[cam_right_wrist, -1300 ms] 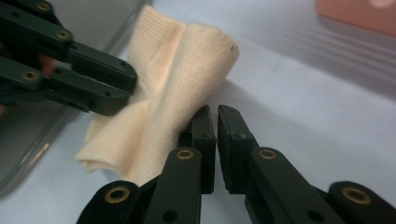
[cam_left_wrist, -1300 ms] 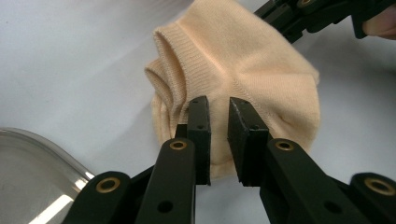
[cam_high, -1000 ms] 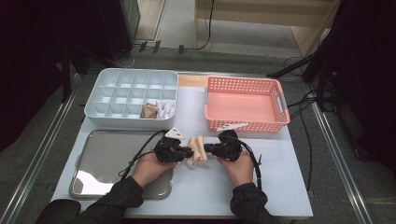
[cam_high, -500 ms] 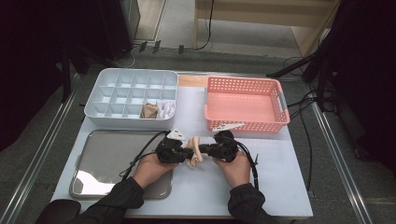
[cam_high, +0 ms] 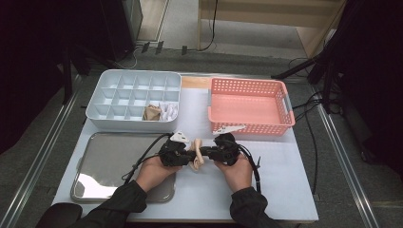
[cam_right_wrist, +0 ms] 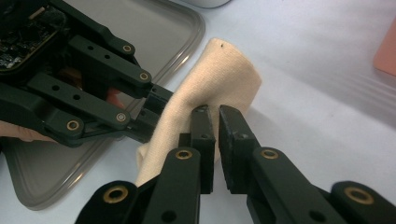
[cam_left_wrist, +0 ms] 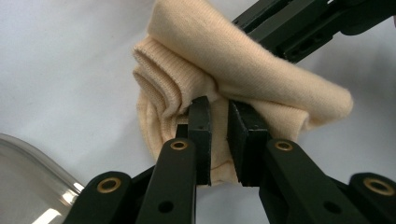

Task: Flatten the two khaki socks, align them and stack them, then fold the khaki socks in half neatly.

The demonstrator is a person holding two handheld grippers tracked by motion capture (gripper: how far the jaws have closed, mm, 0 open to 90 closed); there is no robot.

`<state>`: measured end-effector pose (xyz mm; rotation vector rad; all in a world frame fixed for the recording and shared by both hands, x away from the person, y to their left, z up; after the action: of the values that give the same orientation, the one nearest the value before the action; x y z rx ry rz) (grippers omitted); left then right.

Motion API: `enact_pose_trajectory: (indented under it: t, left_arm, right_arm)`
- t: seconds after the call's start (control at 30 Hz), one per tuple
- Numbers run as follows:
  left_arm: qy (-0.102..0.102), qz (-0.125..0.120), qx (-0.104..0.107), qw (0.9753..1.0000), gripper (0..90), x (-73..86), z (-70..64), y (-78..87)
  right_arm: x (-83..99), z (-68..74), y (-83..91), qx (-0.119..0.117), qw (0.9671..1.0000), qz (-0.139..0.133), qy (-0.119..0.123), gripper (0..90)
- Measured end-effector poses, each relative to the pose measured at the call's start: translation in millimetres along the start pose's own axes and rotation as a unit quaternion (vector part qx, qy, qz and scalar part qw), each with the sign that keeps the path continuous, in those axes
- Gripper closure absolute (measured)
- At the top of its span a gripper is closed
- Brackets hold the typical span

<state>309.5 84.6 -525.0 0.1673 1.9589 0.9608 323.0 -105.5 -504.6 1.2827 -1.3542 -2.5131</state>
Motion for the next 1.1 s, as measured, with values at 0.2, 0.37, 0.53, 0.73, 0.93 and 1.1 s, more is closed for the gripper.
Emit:
enact_pose_trajectory:
  t: [0.2,0.37,0.53,0.73,0.93,1.1]
  left_arm:
    - [0.001,-0.001,0.003,1.0,80.8,-0.2,1.0,0.3]
    - [0.0,0.0,0.005,1.0,80.8,-0.2,1.8,0.6]
    - [0.009,-0.003,0.009,0.9999,81.4,-0.2,3.5,0.5]
    - [0.013,-0.002,0.012,0.9998,81.2,-0.2,4.0,1.2]
    - [0.022,-0.004,0.011,0.9997,78.8,-1.5,5.4,7.9]
    - [0.023,-0.012,0.002,0.9997,78.2,-1.4,8.3,21.6]
  right_arm:
    - [0.1,-0.3,1.5,0.003,1.0,-0.001,0.003,86.0]
    - [0.6,0.8,3.0,0.002,1.0,0.002,0.004,86.0]
    - [2.3,2.8,5.2,-0.005,0.9999,0.006,0.007,86.0]
    - [1.6,4.5,4.3,-0.005,0.9999,0.005,0.007,85.5]
    - [0.1,4.6,4.3,-0.004,0.9999,0.002,0.011,85.1]
    - [-0.8,5.0,2.6,-0.003,0.9999,0.006,0.015,84.3]
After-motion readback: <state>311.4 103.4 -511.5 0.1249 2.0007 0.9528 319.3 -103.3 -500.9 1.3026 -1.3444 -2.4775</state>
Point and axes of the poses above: each handheld gripper's, and its own axes: y roughly backward along the jaws, x roughly out of its underside, z roughly to its left, the point moved 1 cm from there along -y, roughly forward along the jaws, and after that the axes turned 4 degrees about x, right-handed, at the moved point
